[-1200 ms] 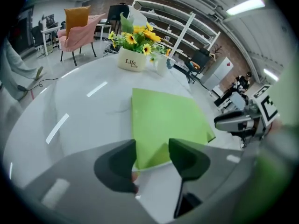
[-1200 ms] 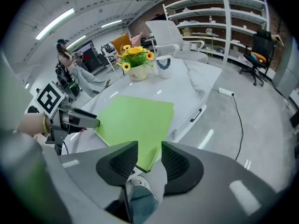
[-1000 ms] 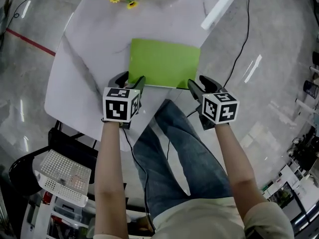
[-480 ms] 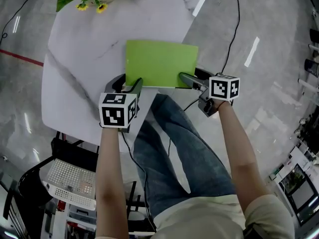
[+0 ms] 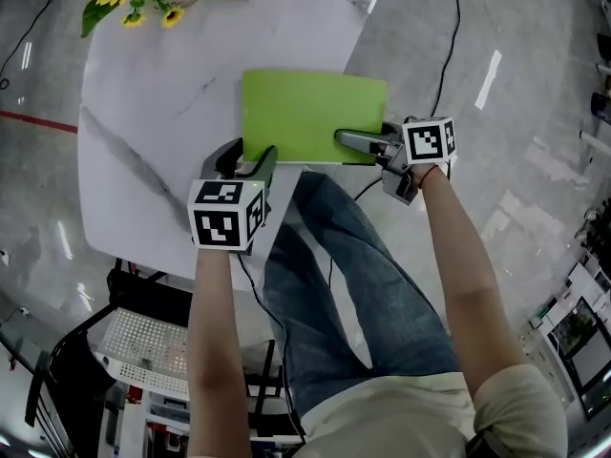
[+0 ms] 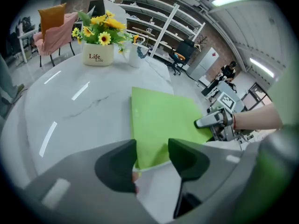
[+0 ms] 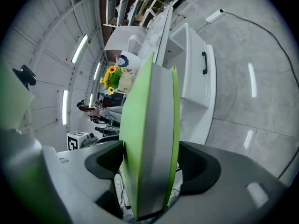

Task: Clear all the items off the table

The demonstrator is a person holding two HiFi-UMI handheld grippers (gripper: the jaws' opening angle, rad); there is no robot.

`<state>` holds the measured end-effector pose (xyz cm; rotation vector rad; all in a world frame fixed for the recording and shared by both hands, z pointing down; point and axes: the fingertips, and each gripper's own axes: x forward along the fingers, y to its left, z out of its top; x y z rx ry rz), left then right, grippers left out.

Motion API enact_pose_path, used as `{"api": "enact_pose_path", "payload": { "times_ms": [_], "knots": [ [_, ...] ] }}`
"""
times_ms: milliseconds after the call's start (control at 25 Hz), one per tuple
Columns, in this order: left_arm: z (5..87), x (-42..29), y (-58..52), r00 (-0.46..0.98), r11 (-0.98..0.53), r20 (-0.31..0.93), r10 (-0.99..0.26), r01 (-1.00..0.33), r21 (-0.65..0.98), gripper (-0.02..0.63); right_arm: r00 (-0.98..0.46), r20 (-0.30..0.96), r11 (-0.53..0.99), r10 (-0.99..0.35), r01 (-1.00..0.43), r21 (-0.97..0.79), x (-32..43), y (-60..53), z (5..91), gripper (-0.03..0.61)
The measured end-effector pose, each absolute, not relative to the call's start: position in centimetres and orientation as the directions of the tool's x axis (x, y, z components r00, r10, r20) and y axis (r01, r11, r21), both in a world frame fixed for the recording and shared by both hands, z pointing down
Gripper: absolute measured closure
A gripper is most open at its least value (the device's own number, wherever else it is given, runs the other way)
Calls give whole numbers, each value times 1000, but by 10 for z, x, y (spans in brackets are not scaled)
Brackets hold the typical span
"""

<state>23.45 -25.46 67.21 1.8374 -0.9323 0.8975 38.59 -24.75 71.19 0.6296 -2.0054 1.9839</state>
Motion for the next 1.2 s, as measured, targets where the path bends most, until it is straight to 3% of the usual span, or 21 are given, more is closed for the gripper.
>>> {"api": "enact_pose_path", "payload": {
  "times_ms": [440, 1200],
  "knots": [
    [674, 234, -253, 457, -329, 852, -257, -870, 368, 396, -956, 278, -54, -97, -274, -960, 374, -247, 701, 381],
    [665, 227, -244, 447, -282, 848, -284, -885, 371, 408, -967, 235, -16, -100, -235, -972, 372, -243, 680, 442]
  ]
}}
